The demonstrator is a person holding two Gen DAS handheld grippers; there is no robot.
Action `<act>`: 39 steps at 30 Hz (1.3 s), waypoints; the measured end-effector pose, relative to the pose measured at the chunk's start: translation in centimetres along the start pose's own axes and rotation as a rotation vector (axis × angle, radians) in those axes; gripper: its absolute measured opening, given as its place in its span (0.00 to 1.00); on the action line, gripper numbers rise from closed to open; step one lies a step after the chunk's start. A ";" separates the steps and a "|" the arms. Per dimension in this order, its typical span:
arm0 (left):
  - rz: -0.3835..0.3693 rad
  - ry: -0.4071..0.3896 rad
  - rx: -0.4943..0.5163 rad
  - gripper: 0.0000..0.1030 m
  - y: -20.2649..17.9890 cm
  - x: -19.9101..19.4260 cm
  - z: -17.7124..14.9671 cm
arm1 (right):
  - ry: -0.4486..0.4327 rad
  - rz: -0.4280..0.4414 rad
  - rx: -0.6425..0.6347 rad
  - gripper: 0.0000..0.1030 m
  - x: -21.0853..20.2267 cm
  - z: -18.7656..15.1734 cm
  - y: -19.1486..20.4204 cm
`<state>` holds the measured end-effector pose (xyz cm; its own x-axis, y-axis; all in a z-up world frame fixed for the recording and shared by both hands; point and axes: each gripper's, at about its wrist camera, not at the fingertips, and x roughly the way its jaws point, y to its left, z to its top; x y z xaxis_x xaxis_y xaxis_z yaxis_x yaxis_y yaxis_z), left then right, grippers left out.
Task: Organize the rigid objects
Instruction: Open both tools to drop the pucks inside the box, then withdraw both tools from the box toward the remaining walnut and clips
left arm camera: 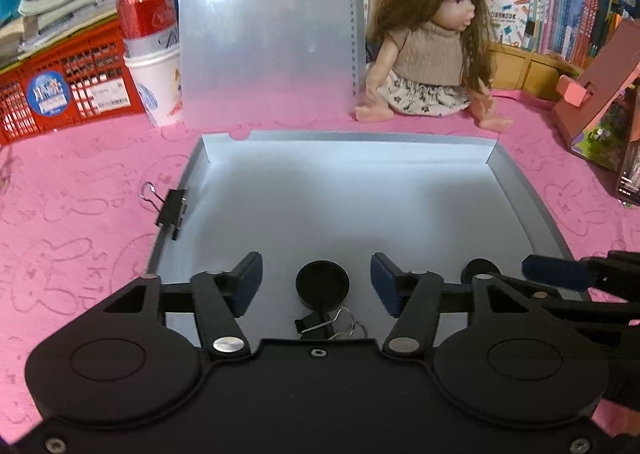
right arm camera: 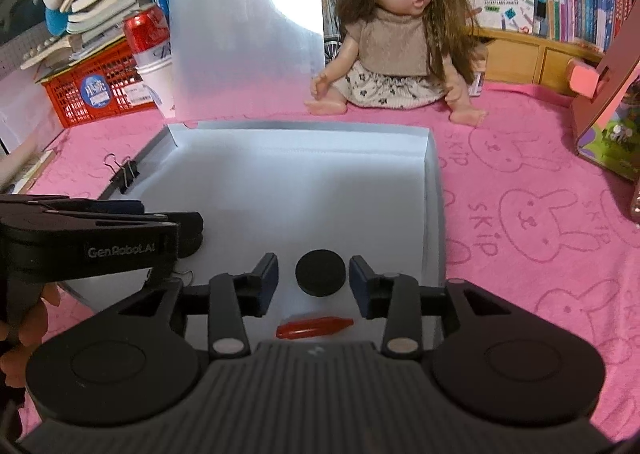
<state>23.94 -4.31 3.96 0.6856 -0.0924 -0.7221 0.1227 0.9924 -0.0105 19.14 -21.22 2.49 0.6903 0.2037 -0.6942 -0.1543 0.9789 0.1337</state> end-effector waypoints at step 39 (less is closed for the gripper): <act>0.017 -0.230 -0.036 0.72 5.6 -14.9 -16.3 | -0.272 -0.043 -0.060 0.74 -11.8 -13.8 -1.7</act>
<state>2.70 3.93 3.37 0.8332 -0.0873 -0.5461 0.0868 0.9959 -0.0269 1.50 -25.46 0.75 0.8600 0.1667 -0.4822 -0.1572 0.9857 0.0603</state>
